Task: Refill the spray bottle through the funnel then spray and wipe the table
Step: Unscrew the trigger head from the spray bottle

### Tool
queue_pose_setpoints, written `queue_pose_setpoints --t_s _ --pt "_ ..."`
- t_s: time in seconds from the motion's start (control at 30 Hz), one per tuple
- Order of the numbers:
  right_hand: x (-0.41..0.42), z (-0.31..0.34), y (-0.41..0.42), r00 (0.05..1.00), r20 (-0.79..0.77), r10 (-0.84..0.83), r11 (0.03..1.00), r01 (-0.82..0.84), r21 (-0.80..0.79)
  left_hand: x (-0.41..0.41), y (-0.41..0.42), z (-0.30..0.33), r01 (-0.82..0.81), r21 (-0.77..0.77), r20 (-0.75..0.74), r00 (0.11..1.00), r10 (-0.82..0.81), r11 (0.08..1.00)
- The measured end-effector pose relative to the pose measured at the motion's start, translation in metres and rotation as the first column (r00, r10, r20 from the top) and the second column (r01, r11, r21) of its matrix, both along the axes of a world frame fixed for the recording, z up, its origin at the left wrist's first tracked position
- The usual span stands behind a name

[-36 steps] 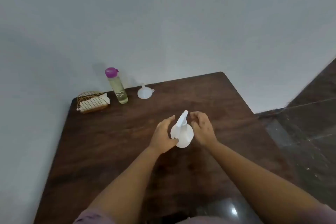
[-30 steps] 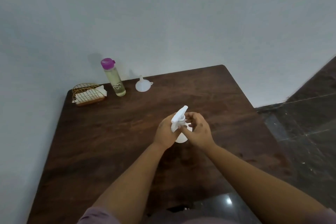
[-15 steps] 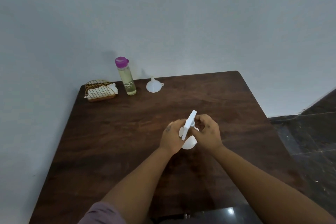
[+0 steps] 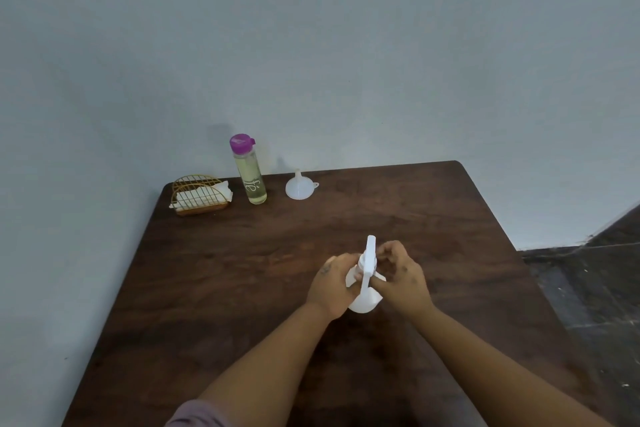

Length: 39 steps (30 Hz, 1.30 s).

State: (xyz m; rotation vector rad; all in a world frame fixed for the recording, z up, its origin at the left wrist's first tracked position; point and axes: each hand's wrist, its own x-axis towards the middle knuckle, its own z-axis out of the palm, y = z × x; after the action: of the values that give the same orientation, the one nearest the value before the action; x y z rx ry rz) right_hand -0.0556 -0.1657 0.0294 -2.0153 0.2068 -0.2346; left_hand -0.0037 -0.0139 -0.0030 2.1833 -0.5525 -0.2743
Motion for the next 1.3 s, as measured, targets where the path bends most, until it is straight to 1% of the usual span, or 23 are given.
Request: queue_pose_setpoints --t_s 0.07,0.13,0.17,0.23,0.3,0.37,0.47,0.53,0.57,0.63,0.7,0.77,0.83,0.97,1.0,1.03,1.1,1.2,1.23,1.3 --pt "-0.001 -0.004 0.003 0.999 0.031 -0.031 1.000 0.031 0.001 -0.001 0.000 0.002 -0.007 -0.006 -0.011 1.000 0.007 1.000" --pt "-0.002 -0.003 0.001 0.998 0.056 0.038 0.999 -0.037 -0.010 0.001 0.001 0.001 -0.002 0.015 -0.025 1.000 0.002 1.000" --pt "-0.003 -0.001 -0.003 0.995 0.042 0.094 0.995 -0.092 -0.035 0.002 0.001 0.000 0.002 0.029 -0.023 1.000 -0.002 1.000" --pt "-0.002 0.003 -0.013 0.977 -0.057 0.205 0.976 -0.208 -0.062 0.003 0.002 -0.003 -0.001 0.040 -0.021 1.000 0.002 0.999" --pt "-0.001 0.006 -0.019 0.950 -0.151 0.273 0.960 -0.279 -0.019 0.003 0.001 -0.002 -0.004 0.046 -0.029 1.000 0.005 0.999" --pt "0.002 0.007 -0.018 0.956 -0.135 0.260 0.965 -0.263 -0.004 0.002 0.001 0.000 0.007 0.047 -0.023 1.000 -0.006 0.999" --pt "0.004 0.007 -0.006 0.993 -0.058 0.107 0.993 -0.109 -0.035 -0.001 0.001 0.003 -0.006 0.043 -0.014 1.000 0.006 0.999" --pt "0.005 0.005 -0.002 0.998 -0.020 0.052 0.997 -0.053 -0.054 -0.002 0.001 0.004 -0.007 0.044 -0.015 1.000 0.008 0.999" --pt "0.005 0.004 -0.002 0.998 -0.007 0.060 0.996 -0.060 -0.065 -0.002 0.001 0.003 -0.004 0.045 -0.017 1.000 0.005 0.999" --pt "0.004 0.003 -0.008 0.991 -0.017 0.136 0.988 -0.137 -0.070 -0.002 0.001 0.002 -0.001 0.050 -0.024 1.000 0.002 0.999" --pt "0.003 0.003 -0.016 0.966 -0.086 0.246 0.965 -0.252 -0.077 -0.002 0.001 0.002 -0.004 0.054 -0.025 1.000 0.006 0.999" --pt "0.005 0.005 -0.022 0.937 -0.157 0.313 0.943 -0.326 -0.069 -0.002 0.001 0.003 -0.012 0.060 -0.019 1.000 0.013 0.998" --pt "0.006 0.008 -0.020 0.942 -0.154 0.300 0.949 -0.311 -0.058 -0.002 0.001 0.004 -0.009 0.052 -0.020 1.000 0.010 0.999" --pt "0.008 0.007 -0.007 0.990 -0.076 0.117 0.990 -0.122 -0.066 -0.003 0.001 0.008 -0.003 0.042 -0.014 1.000 0.004 0.999" --pt "0.008 0.007 -0.006 0.993 -0.062 0.098 0.992 -0.102 -0.072 -0.003 0.001 0.007 -0.003 0.049 -0.019 1.000 0.004 0.999" --pt "0.008 0.006 -0.006 0.993 -0.053 0.101 0.992 -0.105 -0.067 -0.003 0.001 0.008 -0.005 0.063 -0.025 1.000 0.007 0.998" --pt "0.007 0.004 -0.013 0.984 -0.061 0.170 0.983 -0.174 -0.064 -0.003 0.000 0.007 -0.009 0.082 -0.035 0.999 0.012 0.997" --pt "0.008 0.007 -0.024 0.930 -0.186 0.317 0.943 -0.329 -0.042 -0.002 0.000 0.007 -0.013 0.088 -0.039 0.999 0.017 0.996" --pt "0.008 0.008 -0.025 0.918 -0.214 0.333 0.937 -0.348 -0.037 -0.002 0.000 0.007 -0.013 0.084 -0.041 0.999 0.017 0.996" --pt "0.009 0.010 -0.022 0.934 -0.191 0.301 0.947 -0.316 -0.052 -0.002 0.001 0.007 -0.010 0.065 -0.052 0.999 0.014 0.998"
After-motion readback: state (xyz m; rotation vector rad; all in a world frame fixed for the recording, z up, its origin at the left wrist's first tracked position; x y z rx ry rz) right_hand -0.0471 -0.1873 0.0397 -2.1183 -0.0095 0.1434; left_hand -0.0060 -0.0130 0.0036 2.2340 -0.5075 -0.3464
